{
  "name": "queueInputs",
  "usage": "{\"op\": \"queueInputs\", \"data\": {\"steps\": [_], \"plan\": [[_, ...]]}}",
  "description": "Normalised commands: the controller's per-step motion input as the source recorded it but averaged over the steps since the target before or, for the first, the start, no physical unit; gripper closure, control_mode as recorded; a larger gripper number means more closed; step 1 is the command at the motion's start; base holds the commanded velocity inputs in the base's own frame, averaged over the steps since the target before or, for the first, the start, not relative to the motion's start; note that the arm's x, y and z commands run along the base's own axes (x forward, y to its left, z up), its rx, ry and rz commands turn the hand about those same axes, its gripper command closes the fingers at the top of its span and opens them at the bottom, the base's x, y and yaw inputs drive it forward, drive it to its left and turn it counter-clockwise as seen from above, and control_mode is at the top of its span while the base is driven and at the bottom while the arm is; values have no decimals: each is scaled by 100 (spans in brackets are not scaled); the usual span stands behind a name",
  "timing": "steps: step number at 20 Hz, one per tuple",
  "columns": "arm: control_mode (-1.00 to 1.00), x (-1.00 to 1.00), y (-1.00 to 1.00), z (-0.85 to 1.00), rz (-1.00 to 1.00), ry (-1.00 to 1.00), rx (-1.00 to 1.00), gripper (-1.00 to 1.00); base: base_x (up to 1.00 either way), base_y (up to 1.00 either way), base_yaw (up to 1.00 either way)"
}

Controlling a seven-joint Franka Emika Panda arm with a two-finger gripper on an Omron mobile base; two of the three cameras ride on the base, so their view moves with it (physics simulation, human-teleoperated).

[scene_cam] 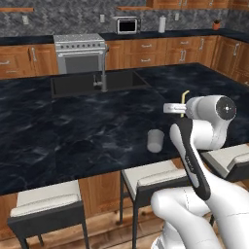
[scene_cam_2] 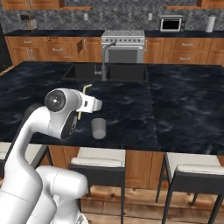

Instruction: Take a straw from the drawer in front and place it inside the glass cup on the dining counter.

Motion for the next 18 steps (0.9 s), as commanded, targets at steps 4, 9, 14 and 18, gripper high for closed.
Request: {"op": "queueInputs", "data": {"steps": [4, 9, 14, 18], "plan": [[100, 0, 0, 0, 0, 0, 0, 100, 38, 0, 0], [100, 0, 0, 0, 0, 0, 0, 100, 52, 0, 0], [100, 0, 0, 0, 0, 0, 0, 100, 19, 0, 0], [-100, 0, 0, -6, 0, 8, 0, 100, 0, 0, 0]]}}
